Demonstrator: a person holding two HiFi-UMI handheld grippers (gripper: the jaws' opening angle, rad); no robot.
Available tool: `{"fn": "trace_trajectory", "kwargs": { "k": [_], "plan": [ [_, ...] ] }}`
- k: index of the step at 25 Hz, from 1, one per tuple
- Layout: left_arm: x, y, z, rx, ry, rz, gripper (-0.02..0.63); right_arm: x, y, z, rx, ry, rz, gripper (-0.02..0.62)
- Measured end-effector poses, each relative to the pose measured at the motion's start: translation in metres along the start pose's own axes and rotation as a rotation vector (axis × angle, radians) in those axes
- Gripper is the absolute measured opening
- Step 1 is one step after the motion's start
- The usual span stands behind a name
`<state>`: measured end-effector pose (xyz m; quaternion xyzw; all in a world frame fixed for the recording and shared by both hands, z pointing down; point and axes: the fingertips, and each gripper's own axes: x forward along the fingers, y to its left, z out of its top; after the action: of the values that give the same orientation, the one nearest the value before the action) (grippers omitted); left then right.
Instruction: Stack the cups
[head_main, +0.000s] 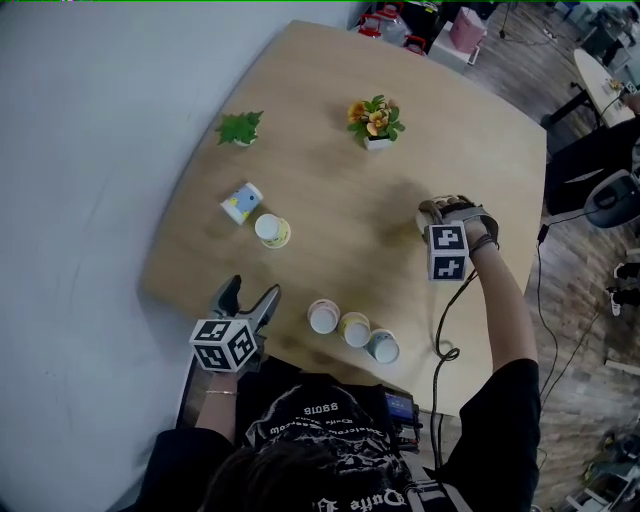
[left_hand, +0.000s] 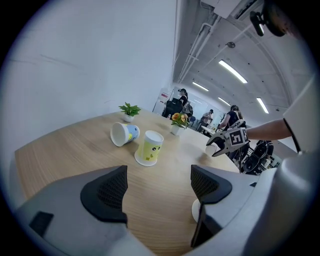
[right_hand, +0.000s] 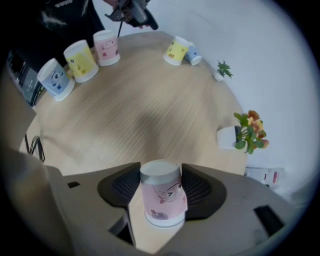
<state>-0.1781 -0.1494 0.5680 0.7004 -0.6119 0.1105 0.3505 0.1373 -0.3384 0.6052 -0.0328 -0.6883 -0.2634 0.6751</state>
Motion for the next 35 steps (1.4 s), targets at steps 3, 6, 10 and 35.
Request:
{"fn": "trace_trajectory", "kwargs": {
  "k": [3,6,10,35],
  "plan": [
    [-0.004,0.0,-0.001,0.002,0.0,-0.011,0.407,-0.014,-0.005,0.011,0.122,-0.085,-0.055,0.265],
    [-0.007,-0.008,0.001,0.035,-0.004,-0.048,0.407,-0.034,-0.004,0.017,0.238,-0.15,-0.092,0.265],
    [-0.008,-0.023,0.0,0.068,-0.007,-0.104,0.407,-0.066,-0.005,0.025,0.375,-0.237,-0.155,0.265],
    [-0.03,-0.077,0.015,0.155,-0.069,-0.349,0.407,-0.234,0.032,0.08,1.075,-0.828,-0.443,0.265]
  ]
}}
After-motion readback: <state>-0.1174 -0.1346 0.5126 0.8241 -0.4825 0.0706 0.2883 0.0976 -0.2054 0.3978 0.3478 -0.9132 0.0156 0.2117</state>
